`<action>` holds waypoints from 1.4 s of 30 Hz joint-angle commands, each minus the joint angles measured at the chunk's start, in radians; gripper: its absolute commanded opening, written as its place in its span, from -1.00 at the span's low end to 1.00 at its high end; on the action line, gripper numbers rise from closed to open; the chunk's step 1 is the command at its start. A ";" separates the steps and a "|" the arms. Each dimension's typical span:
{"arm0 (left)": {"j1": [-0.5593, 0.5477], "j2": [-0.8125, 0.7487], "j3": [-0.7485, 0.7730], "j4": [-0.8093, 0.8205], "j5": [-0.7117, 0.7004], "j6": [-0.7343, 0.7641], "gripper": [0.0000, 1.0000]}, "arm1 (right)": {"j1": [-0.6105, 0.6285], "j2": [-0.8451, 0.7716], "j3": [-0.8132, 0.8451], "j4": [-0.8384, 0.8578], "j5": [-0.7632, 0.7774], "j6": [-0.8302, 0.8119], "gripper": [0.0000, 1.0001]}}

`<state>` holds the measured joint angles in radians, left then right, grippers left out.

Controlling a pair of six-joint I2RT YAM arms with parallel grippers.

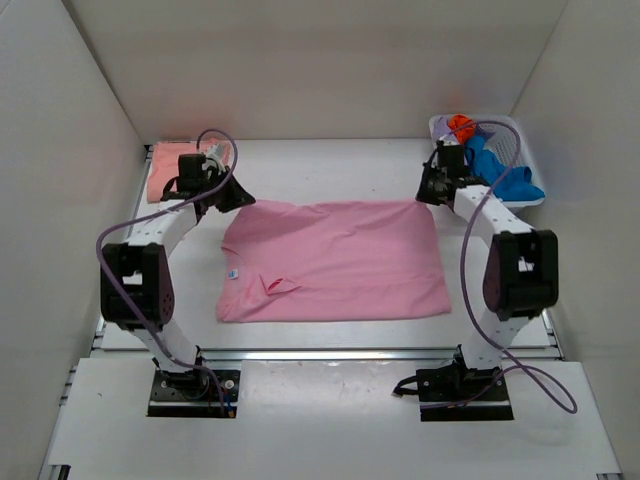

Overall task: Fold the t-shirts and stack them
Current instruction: Grap the side of the flattened tshirt furthest away from the robot with both arms, then fold the other side of the tshirt into a rectangle

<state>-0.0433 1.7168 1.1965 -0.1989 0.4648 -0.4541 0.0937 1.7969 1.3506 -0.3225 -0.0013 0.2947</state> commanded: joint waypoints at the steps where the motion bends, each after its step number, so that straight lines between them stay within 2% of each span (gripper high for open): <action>1: -0.013 -0.101 -0.078 -0.059 0.012 0.043 -1.00 | -0.037 -0.123 -0.131 0.085 -0.103 -0.008 -1.00; 12: -0.012 -0.367 -0.354 -0.139 -0.077 0.101 -1.00 | -0.132 -0.395 -0.499 0.148 -0.276 0.009 -1.00; 20: -0.010 -0.474 -0.462 -0.152 -0.107 0.118 -1.00 | -0.129 -0.513 -0.625 0.151 -0.289 0.021 -0.98; 30: -0.018 -0.525 -0.543 -0.145 -0.103 0.115 -1.00 | -0.156 -0.565 -0.702 0.115 -0.293 0.021 -1.00; 42: -0.033 -0.579 -0.543 -0.175 -0.104 0.114 -1.00 | -0.184 -0.533 -0.631 -0.009 -0.217 -0.064 -1.00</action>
<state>-0.0708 1.1648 0.6529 -0.3592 0.3595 -0.3550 -0.0788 1.2602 0.6624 -0.2893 -0.2554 0.2825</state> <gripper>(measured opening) 0.020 0.006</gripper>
